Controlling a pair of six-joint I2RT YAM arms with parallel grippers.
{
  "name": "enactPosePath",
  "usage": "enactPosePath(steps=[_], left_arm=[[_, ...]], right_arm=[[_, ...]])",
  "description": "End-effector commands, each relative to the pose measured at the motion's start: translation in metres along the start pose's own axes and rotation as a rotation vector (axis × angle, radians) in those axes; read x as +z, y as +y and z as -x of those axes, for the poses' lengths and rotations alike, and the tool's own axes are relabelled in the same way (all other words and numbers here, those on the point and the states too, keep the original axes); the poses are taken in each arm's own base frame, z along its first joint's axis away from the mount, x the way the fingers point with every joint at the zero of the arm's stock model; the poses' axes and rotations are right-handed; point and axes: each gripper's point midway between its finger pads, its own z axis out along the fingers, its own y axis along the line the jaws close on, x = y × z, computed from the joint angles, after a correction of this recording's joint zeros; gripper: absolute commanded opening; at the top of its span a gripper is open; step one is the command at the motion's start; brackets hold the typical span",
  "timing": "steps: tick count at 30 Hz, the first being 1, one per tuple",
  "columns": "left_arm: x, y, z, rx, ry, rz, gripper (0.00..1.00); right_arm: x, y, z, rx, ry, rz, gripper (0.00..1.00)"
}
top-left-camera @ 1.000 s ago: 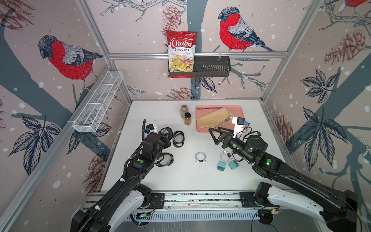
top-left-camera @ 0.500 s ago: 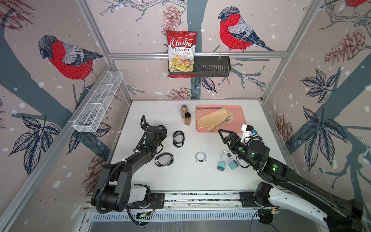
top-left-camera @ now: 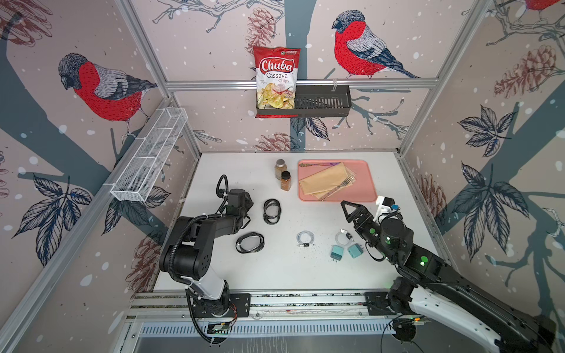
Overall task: Pack away charging kits
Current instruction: Place the storage bag at the center of the board.
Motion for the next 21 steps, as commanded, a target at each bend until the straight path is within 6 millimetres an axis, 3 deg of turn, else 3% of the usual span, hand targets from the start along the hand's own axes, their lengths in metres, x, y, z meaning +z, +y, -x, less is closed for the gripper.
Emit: enactPosePath(steps=[1,4,8,13,21], left_arm=[[-0.004,0.014,0.007,-0.048,-0.053,0.049,0.40],[-0.008,0.025,0.003,-0.064,-0.040,0.097,0.67],[-0.023,0.048,0.003,-0.087,-0.055,0.196,0.96],[-0.053,0.071,0.011,-0.120,-0.092,0.330,0.96],[-0.109,0.081,0.024,-0.122,-0.106,0.423,0.96]], right_arm=[[-0.002,-0.016,0.007,-0.015,-0.050,-0.052,1.00],[0.002,-0.016,0.000,-0.026,-0.033,-0.026,1.00],[0.010,-0.010,-0.004,-0.075,-0.008,-0.030,1.00],[0.019,-0.012,-0.009,-0.110,0.007,-0.051,1.00],[0.024,-0.014,-0.007,-0.151,-0.024,0.019,1.00]])
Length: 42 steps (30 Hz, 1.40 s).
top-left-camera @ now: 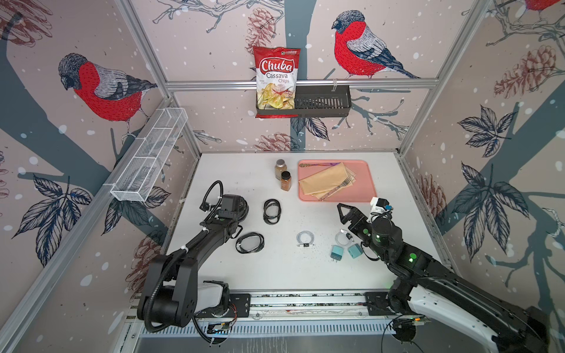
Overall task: Pack away charging kits
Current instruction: Place the storage bag at the center of the board, then pick up the storage bag at the center of the board.
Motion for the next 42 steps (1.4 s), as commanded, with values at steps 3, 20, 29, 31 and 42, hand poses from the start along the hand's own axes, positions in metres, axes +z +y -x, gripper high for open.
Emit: enactPosePath(steps=[3,20,29,31,42], left_arm=[[-0.034,0.016,0.018,0.047,-0.057,0.002,0.95],[-0.118,-0.073,-0.067,0.589,0.120,-0.533,0.92],[-0.092,-0.112,-0.134,0.935,0.182,-0.251,0.86],[-0.079,-0.119,-0.143,0.979,0.196,-0.189,0.83],[-0.019,-0.121,-0.166,1.117,0.150,0.169,0.70]], right_arm=[[0.007,0.010,0.003,-0.095,0.010,0.050,1.00],[0.053,-0.032,-0.063,-0.276,0.248,-0.148,1.00],[0.066,-0.066,-0.068,-0.305,0.251,-0.297,0.93],[0.066,-0.072,-0.068,-0.298,0.251,-0.310,0.93],[0.063,-0.073,-0.066,-0.304,0.257,-0.310,0.90]])
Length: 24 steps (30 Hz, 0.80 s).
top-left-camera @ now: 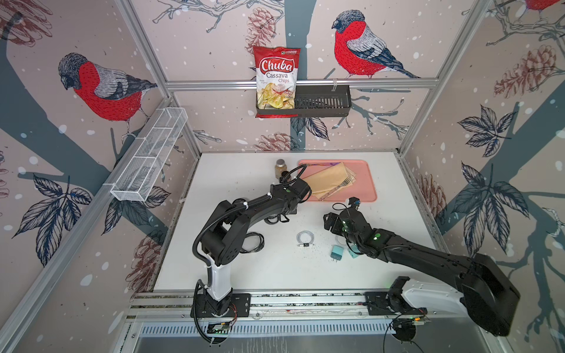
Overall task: Pack away charging kits
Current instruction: Pick up the storage bag at the center of the board.
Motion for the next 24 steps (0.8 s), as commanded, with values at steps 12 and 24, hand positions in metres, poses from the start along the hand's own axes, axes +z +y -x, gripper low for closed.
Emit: enactPosePath(steps=[12,24], left_arm=[[0.028,0.015,-0.001,0.075,0.034,0.248,0.55],[0.035,0.012,-0.001,0.076,0.041,0.250,0.24]], right_arm=[[-0.003,0.001,-0.003,-0.010,0.008,0.014,0.89],[0.005,0.007,-0.011,-0.022,0.039,0.021,0.88]])
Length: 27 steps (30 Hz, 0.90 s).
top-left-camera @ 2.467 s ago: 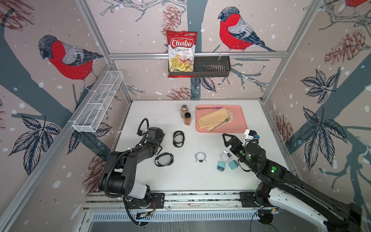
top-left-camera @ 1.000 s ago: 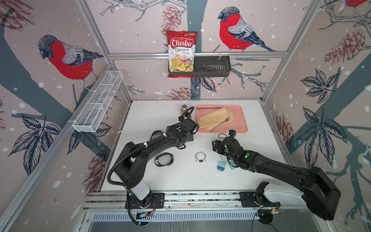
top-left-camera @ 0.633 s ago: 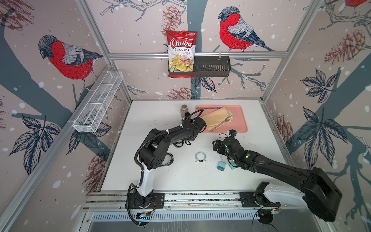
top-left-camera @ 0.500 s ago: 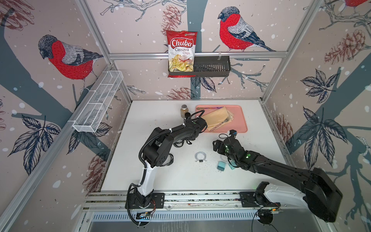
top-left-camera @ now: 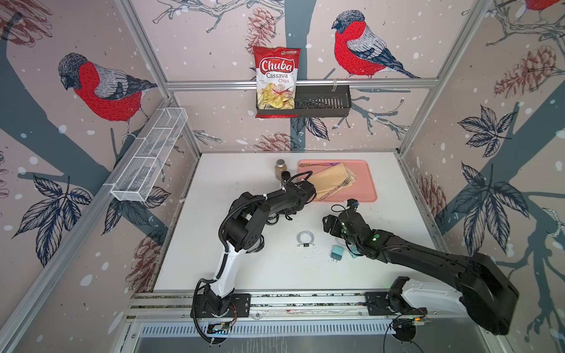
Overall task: Pack away charging kits
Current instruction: Pick up the storage bag at the center of the board, then pick up the charging cable from the center of the board.
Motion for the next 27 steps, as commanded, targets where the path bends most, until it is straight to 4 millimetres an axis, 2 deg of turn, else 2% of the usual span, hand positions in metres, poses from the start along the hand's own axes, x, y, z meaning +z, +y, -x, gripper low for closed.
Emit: enactPosePath(steps=[1,4,6,12,17,22,25,27], left_arm=[[-0.002,0.009,0.001,0.000,-0.003,0.037,0.19],[-0.004,0.010,0.002,-0.009,-0.007,0.032,0.05],[-0.006,0.012,0.003,-0.015,-0.011,0.030,0.00],[-0.021,0.022,0.008,-0.049,-0.036,0.012,0.00],[-0.041,0.028,0.011,-0.071,-0.060,-0.070,0.00],[-0.056,0.031,0.004,-0.070,-0.071,-0.182,0.00],[-0.062,0.040,-0.002,-0.078,-0.077,-0.209,0.00],[-0.067,0.043,-0.008,-0.080,-0.084,-0.241,0.00]], right_arm=[[0.002,0.006,0.001,-0.007,0.002,0.015,0.87],[0.005,0.010,-0.002,-0.014,0.014,0.015,0.86],[0.005,0.014,-0.003,-0.018,0.019,0.023,0.85],[0.013,0.020,-0.013,-0.043,0.046,0.011,0.83],[0.015,0.033,-0.019,-0.075,0.058,0.026,0.76],[0.023,0.050,-0.031,-0.139,0.086,0.036,0.72],[0.029,0.062,-0.047,-0.212,0.143,0.074,0.68],[0.032,0.062,-0.056,-0.261,0.165,0.057,0.68]])
